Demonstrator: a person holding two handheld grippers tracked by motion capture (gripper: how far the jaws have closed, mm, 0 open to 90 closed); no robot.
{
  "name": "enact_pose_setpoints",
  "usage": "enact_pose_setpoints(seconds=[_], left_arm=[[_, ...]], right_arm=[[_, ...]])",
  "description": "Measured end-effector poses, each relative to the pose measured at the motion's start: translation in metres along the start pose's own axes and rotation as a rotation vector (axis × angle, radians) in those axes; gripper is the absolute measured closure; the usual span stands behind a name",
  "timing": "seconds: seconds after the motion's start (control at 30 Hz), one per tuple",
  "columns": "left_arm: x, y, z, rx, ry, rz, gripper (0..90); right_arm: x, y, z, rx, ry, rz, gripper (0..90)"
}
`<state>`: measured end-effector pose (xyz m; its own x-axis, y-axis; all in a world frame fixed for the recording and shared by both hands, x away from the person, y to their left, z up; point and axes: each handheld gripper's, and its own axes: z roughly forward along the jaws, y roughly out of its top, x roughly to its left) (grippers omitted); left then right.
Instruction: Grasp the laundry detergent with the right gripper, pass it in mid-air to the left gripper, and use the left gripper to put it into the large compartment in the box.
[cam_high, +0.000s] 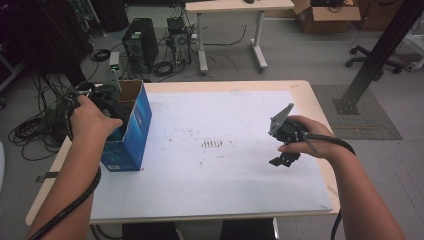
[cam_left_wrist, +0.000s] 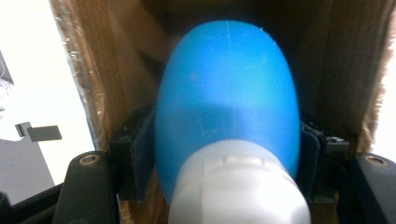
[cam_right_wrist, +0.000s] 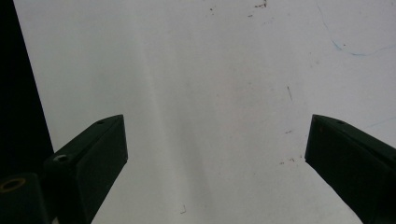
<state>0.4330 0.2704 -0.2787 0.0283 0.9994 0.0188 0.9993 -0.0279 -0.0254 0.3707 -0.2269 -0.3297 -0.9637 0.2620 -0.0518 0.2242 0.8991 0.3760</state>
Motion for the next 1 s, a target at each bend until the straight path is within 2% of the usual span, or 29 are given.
enact_pose_setpoints(seconds=[0.23, 0.6, 0.7, 0.77, 0.8, 1.0], left_arm=[[0.000, -0.003, -0.010, -0.008, 0.012, -0.010, 28.7], [0.000, -0.013, -0.027, -0.044, 0.008, 0.006, 18.7], [0.000, -0.014, -0.031, -0.049, 0.005, 0.008, 17.7], [0.000, -0.016, -0.035, -0.064, 0.001, 0.009, 19.2], [0.001, -0.018, -0.040, -0.089, -0.003, 0.019, 19.5], [-0.001, -0.021, -0.045, -0.083, 0.008, 0.041, 17.7]], right_arm=[[-0.001, -0.002, 0.002, -0.002, 0.003, 0.007, 5.7], [-0.001, 0.000, 0.003, -0.002, 0.007, 0.002, 5.8], [-0.001, 0.001, 0.002, -0.004, 0.007, 0.002, 5.8], [0.000, 0.002, 0.002, -0.005, 0.005, 0.001, 5.8], [0.001, 0.002, 0.001, -0.011, 0.010, -0.004, 5.8], [0.001, 0.003, -0.002, -0.008, 0.004, -0.009, 5.7]])
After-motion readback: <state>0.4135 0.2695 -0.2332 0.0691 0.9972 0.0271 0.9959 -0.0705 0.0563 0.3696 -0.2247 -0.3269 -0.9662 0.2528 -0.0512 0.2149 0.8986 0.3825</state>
